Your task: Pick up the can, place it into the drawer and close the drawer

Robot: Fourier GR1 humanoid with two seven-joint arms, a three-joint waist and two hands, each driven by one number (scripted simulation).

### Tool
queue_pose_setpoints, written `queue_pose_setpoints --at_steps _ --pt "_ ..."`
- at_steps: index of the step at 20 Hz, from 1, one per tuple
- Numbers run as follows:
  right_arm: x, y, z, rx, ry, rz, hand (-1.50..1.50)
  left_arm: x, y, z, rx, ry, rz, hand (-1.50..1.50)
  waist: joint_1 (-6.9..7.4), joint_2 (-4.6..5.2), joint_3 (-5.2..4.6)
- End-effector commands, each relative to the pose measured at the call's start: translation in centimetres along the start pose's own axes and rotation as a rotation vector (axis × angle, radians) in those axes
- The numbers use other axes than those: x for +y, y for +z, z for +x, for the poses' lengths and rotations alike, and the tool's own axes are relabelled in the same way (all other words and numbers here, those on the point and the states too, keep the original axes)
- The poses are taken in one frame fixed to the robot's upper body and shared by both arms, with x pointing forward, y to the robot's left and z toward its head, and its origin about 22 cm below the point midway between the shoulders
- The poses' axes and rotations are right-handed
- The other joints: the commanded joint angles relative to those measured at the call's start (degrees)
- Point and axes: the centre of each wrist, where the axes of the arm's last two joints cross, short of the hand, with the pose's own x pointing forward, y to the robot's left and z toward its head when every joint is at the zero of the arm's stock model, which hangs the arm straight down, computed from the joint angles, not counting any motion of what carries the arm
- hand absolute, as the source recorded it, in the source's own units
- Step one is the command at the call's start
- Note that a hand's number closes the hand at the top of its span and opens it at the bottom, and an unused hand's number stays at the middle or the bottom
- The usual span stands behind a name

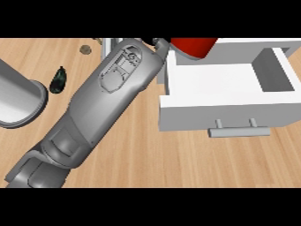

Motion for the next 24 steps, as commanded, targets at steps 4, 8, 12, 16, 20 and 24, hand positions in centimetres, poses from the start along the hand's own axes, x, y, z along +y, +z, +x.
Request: queue_pose_setpoints --at_steps 4,8,12,16,20,24 --pt "1.4 0.2 -0.5 0.011 -0.004 0.011 -1.5 -2.0 -1.5 1.7 0.014 -0.059 0.018 1.5 -1.16 0.21 0.04" --pt "1.3 -0.5 0.5 -0.014 -0.002 0.029 -1.5 -1.8 -1.8 -0.4 0.005 -0.074 0.012 1.5 -1.98 0.49 0.03" --pt "-0.2 -1.4 -1.0 -0.013 0.001 0.023 -1.5 -2.7 -1.7 0.6 0.04 -0.089 0.009 1.5 -1.46 0.27 0.06" --pt "0.3 -2.6 -0.5 -0.015 0.0 0.033 -1.5 -2.2 -2.0 -1.5 0.041 -0.104 0.025 1.5 -2.6 0.76 0.08" --pt "1.2 -2.0 -1.1 -0.033 -0.01 0.055 -1.5 -2.4 -1.7 -2.8 0.016 -0.165 0.077 1.5 -3.98 0.92 0.14" --pt "0.6 -1.7 -0.4 -0.023 -0.004 0.029 -1.5 -1.4 -2.3 -3.8 0.024 -0.175 0.074 1.5 -3.53 0.98 0.09"
